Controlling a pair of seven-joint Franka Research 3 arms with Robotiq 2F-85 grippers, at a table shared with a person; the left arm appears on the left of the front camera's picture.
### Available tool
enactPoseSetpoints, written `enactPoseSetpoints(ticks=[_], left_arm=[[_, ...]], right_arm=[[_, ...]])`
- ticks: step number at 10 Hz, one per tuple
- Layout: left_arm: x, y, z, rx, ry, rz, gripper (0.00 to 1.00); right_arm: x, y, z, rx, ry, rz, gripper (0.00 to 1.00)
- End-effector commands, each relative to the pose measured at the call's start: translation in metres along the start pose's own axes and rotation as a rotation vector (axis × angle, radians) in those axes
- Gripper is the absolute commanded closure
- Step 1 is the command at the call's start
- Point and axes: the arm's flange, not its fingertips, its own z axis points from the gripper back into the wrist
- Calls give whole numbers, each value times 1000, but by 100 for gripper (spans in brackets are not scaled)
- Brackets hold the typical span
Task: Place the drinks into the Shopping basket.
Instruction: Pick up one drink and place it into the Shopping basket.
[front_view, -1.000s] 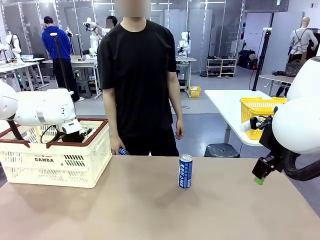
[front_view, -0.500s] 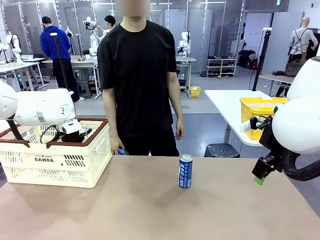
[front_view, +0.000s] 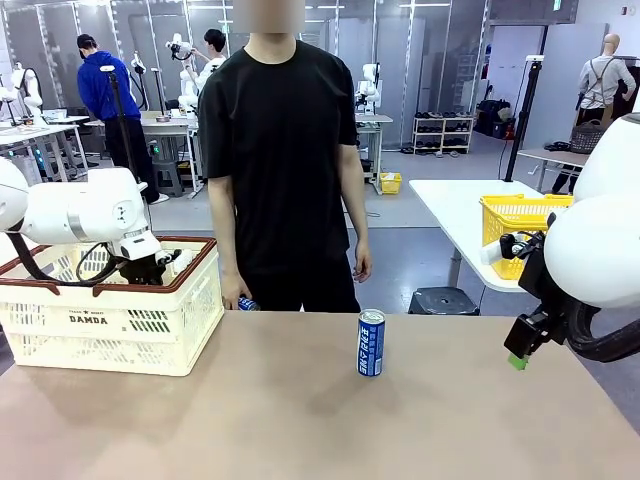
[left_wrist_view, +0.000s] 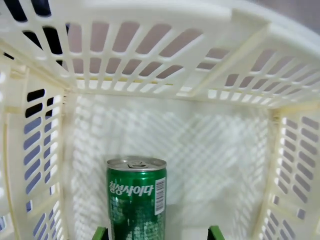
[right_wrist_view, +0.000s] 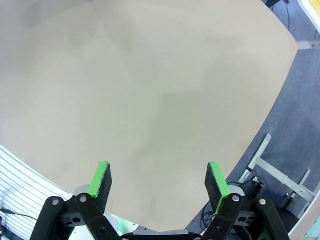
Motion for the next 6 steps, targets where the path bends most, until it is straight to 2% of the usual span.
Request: enactPoseSetpoints(ticks=[1,6], left_arm=[[4,-24,17,-10,-29,35,0],[13,-44,65,42,-37,36,0]], right_arm=[[-1,1,0,2,2,1,6],[-1,1,0,2,2,1,6]])
